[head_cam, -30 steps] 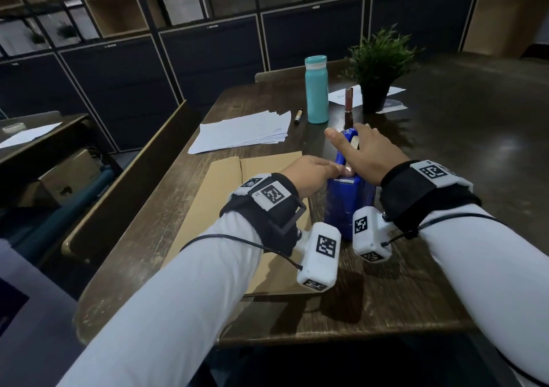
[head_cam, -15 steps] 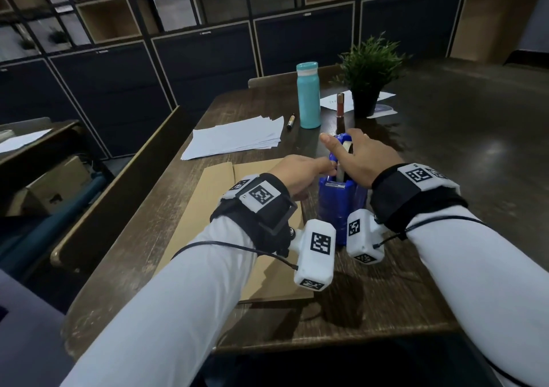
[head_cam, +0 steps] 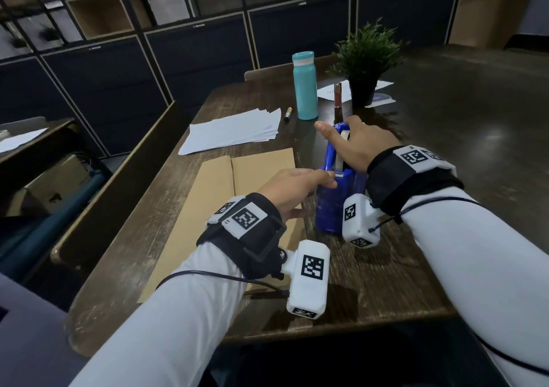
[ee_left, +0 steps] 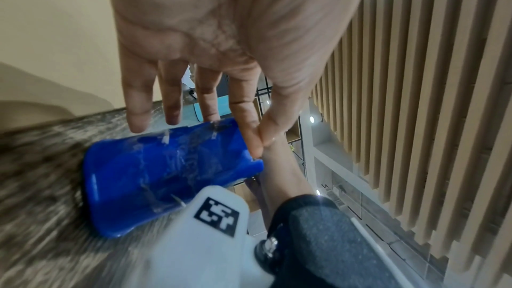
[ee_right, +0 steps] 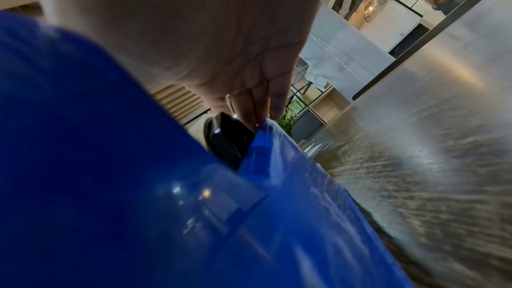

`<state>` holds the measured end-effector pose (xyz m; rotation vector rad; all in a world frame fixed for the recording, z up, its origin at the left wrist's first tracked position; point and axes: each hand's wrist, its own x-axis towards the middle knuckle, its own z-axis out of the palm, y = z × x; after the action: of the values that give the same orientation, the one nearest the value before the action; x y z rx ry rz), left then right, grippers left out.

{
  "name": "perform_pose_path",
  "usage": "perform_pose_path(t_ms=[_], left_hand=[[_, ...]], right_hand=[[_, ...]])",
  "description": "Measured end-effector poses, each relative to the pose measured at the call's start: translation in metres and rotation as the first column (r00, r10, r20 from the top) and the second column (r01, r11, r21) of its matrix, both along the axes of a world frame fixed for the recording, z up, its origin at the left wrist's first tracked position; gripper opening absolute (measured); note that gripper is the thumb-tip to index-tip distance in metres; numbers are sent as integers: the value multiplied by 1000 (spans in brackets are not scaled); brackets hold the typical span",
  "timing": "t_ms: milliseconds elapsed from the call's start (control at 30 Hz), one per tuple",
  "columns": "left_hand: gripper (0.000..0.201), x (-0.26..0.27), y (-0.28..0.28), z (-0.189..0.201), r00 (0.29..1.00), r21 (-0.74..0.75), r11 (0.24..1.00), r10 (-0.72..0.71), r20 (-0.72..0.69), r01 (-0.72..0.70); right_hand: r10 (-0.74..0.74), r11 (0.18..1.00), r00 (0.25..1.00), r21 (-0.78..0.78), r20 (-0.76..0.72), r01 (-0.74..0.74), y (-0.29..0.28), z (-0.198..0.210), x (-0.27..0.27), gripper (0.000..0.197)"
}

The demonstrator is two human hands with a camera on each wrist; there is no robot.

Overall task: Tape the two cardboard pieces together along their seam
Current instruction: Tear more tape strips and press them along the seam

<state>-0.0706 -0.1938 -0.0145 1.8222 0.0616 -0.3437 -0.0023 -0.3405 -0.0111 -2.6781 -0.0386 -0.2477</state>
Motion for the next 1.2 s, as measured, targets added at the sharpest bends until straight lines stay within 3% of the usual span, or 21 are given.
perform_pose_path(t_ms=[267, 500, 667, 833, 933, 1133, 1200], left_hand=[[7, -8, -3, 0, 999, -65, 997, 30, -28, -31], [9, -8, -3, -5, 999, -16, 1000, 0, 44, 0], [19, -2, 1, -7, 992, 69, 996, -60, 107, 53], [19, -4, 15, 0, 969, 145, 968, -221, 110, 204], [21, -6, 40, 15, 964, 132, 969, -228, 134, 211], [20, -10, 95, 28, 940, 167, 983, -125, 318, 74], [19, -13, 109, 25, 921, 213, 976, -131, 367, 54]], right_hand=[[-6, 1000, 1000, -2, -5, 6, 0, 0, 2, 95], [-10, 1000, 1000, -5, 10, 10, 1, -1, 1, 94], [-13, 1000, 1000, -4, -4, 13, 1, 0, 1, 94], [-2, 1000, 998, -2, -56, 1, 1, 8, -4, 91], [37, 998, 998, 44, -55, -35, 1, 19, -11, 75], [225, 973, 941, -7, 251, -231, 35, 51, -40, 26], [311, 939, 917, 67, 249, -337, 55, 55, -48, 20]])
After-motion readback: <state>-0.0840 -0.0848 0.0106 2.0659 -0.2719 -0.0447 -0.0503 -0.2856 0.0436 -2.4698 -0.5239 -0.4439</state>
